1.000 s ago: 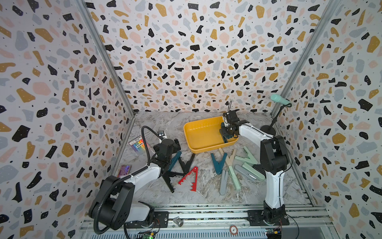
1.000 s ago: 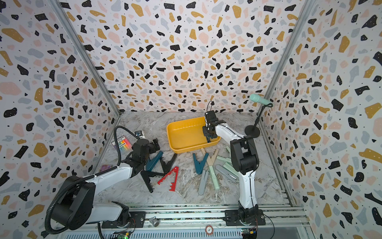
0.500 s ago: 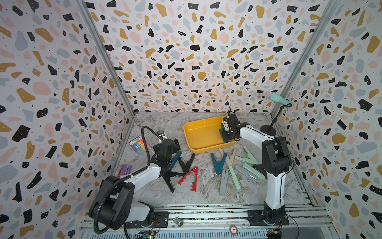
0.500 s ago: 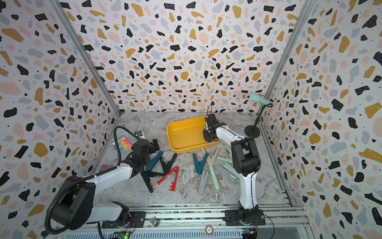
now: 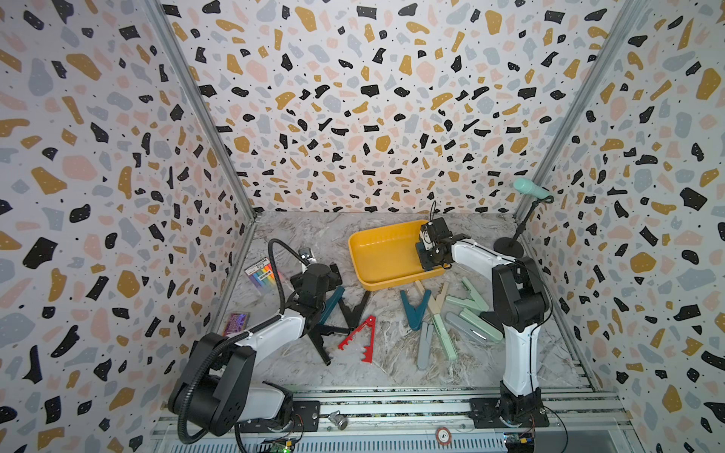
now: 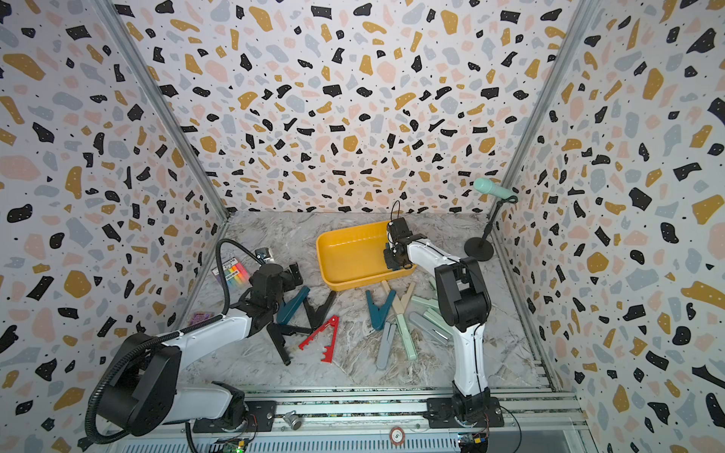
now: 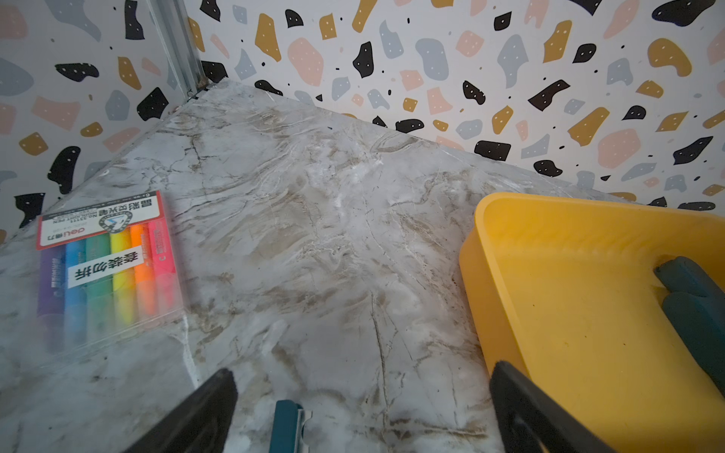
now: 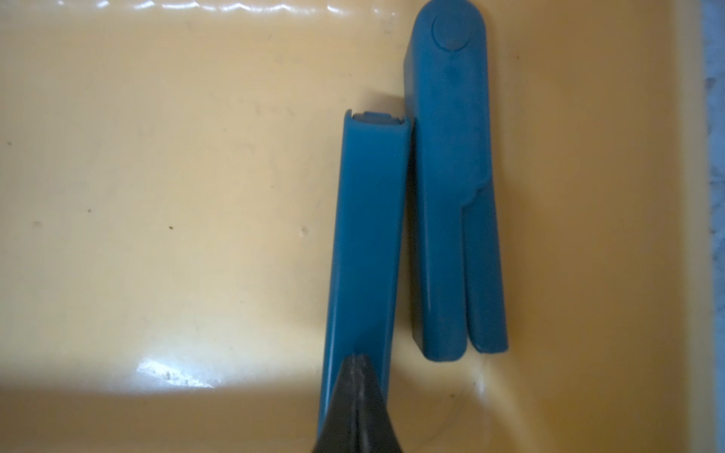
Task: Put the pruning pliers into the storage box
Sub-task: Place the pruning pliers in the storage box.
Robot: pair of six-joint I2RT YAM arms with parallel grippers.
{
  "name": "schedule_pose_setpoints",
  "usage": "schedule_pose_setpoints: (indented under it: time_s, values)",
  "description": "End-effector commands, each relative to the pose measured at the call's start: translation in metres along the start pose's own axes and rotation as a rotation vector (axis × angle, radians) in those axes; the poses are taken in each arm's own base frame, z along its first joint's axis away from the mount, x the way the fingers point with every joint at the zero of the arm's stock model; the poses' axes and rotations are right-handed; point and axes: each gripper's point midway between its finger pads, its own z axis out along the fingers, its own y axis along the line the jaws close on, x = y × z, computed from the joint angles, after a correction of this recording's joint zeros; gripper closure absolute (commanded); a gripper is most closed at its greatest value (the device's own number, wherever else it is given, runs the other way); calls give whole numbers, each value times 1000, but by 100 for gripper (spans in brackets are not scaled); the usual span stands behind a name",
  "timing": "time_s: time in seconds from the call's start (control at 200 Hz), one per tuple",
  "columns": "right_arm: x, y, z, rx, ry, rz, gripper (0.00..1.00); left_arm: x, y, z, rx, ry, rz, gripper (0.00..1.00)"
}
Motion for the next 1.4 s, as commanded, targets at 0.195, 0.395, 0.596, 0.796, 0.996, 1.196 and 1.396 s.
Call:
schedule_pose_setpoints:
  time_s: [0.195,0.395,0.596,0.796,0.996,1.196,1.396]
  values:
    - [-9,-10,5,19,12,39,87,-8,1,-3,6,-28,-13,1]
    - [-22,-18,16,48,8,41,87,-9,0,-4,10,-30,-17,1]
    - [-45,-25,-11,62,-80,58,84,-9,0,-4,14,-30,-23,1]
    - [-64,-33,-64,85,-212,77,68,-9,0,-6,22,-37,-27,1]
    - [-65,-35,-120,83,-351,60,42,-15,-1,-14,48,-80,-41,1]
    - [-13,-22,-133,18,-292,113,36,-22,-4,-23,60,-119,-42,1]
    - [72,12,-130,-1,-130,111,35,-23,1,-25,39,-131,-42,1]
